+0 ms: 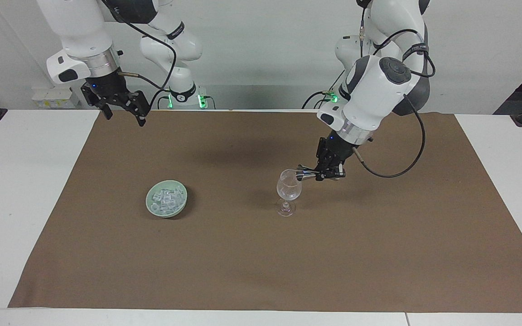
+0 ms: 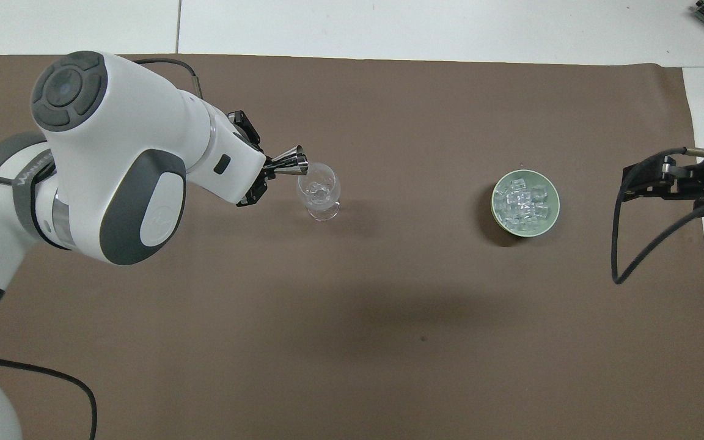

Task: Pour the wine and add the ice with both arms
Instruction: 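Tilt the metal cup over the wine glass with the left gripper, then carry the metal cup back away from the glass with the left gripper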

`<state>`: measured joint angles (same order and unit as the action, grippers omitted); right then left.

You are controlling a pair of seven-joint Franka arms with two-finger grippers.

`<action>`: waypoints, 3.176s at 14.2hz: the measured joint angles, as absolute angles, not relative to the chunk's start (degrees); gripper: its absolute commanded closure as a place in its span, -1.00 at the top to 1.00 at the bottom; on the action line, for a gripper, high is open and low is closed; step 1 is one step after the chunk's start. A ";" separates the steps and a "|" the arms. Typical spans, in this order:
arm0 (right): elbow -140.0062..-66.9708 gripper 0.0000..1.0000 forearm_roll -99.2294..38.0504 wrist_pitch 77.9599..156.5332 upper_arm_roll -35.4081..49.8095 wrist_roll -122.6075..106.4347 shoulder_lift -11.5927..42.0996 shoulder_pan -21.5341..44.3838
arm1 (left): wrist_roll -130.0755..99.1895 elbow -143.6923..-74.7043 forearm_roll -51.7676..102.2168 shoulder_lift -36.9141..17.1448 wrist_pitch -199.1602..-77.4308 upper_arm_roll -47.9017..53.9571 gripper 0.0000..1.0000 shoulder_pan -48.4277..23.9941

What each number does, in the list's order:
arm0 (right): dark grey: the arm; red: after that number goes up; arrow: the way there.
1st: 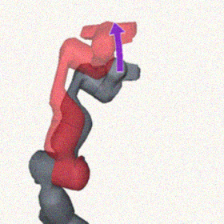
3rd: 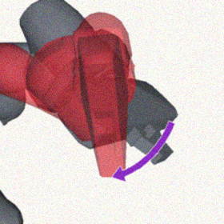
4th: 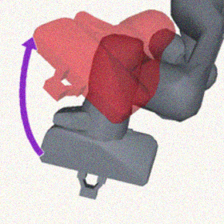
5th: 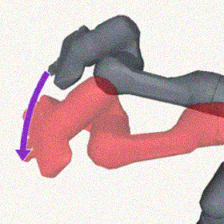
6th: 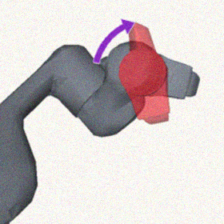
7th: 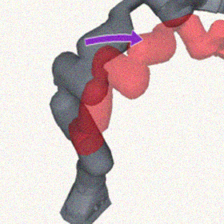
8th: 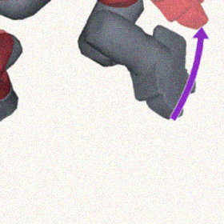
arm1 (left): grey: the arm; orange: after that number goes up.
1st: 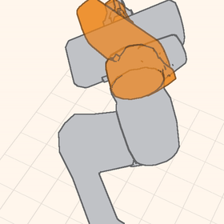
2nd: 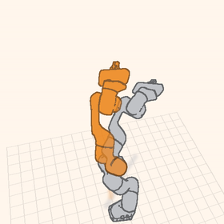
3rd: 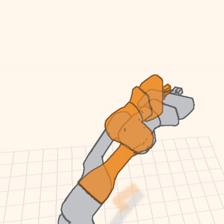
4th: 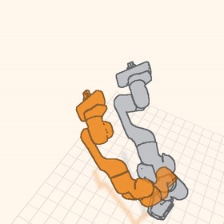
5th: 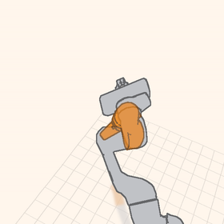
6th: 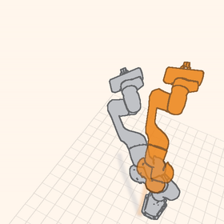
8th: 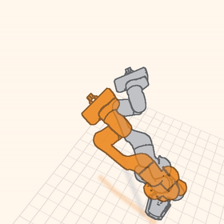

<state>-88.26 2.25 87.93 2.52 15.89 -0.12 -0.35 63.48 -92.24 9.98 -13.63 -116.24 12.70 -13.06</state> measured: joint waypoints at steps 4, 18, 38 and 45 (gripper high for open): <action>-88.26 1.00 2.25 87.93 2.52 15.89 -0.12 -0.35 | 61.68 -91.73 6.36 -13.62 -114.80 12.70 -1.00 -14.57; -88.26 1.00 2.25 87.93 2.52 15.89 -0.12 -0.35 | 51.77 -88.42 -8.93 -13.79 -106.82 12.78 -1.00 -20.97; -88.37 1.00 2.25 89.61 2.45 15.88 0.09 -0.35 | 74.12 -83.86 30.06 -18.83 -101.28 11.00 -1.00 -0.53; -97.01 1.00 2.25 101.71 2.39 15.84 1.69 -0.36 | 106.73 -84.50 50.07 -28.06 -89.22 10.93 -1.00 21.89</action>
